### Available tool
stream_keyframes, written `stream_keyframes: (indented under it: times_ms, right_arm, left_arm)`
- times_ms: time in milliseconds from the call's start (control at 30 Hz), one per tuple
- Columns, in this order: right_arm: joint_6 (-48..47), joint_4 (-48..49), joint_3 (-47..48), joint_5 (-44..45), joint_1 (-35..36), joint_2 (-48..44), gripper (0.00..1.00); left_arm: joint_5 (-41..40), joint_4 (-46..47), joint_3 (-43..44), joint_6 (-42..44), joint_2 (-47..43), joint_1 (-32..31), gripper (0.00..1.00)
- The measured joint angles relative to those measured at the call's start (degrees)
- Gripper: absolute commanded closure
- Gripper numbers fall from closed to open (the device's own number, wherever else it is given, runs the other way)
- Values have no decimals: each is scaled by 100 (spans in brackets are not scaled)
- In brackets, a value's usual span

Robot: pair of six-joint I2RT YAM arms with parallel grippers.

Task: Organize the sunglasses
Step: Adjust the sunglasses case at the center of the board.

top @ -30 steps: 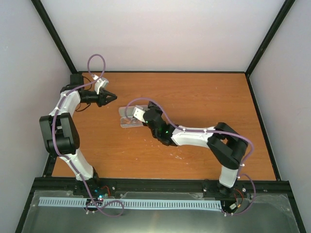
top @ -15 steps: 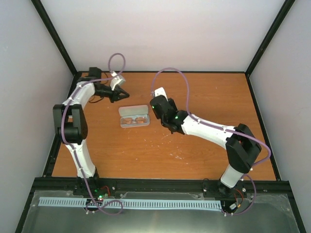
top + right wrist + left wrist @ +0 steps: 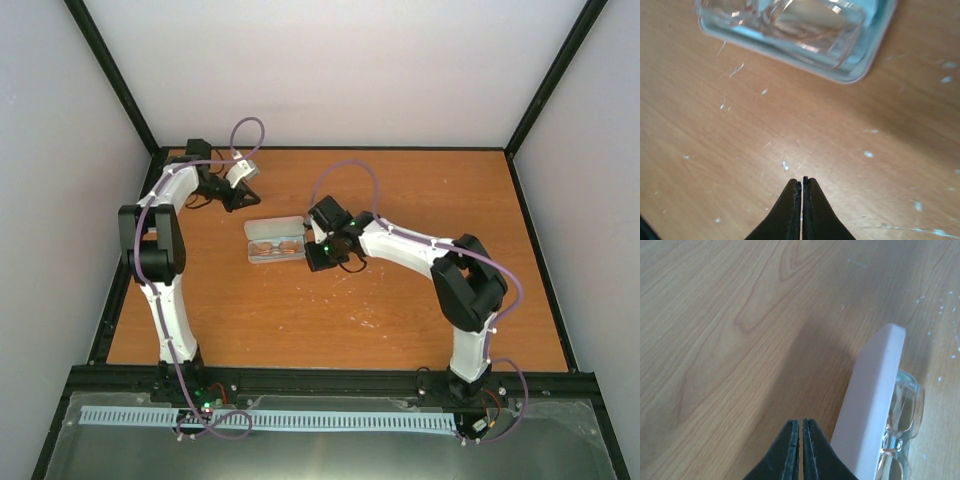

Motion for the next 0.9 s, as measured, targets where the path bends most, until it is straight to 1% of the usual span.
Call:
stream_keyframes:
  times_ms: [67, 167, 300, 400, 633, 900]
  right_arm:
    - [-37, -275, 219, -361, -2, 238, 97]
    - [-39, -466, 271, -719, -4, 391, 97]
    - [-13, -562, 299, -938, -4, 551, 97]
    - [31, -553, 396, -968, -4, 855, 97]
    - [140, -529, 817, -870, -39, 1519, 97]
    - [330, -398, 988, -608, -345, 1615, 97]
  left_arm:
    - [-136, -20, -13, 63, 39, 28, 93]
    - [-310, -20, -125, 133, 37, 46, 93]
    - [-483, 35, -564, 186, 20, 46, 93]
    - [-573, 39, -909, 203, 20, 46, 93]
    - [-573, 96, -1274, 201, -118, 46, 93]
    - [-330, 122, -1626, 146, -520, 35, 93]
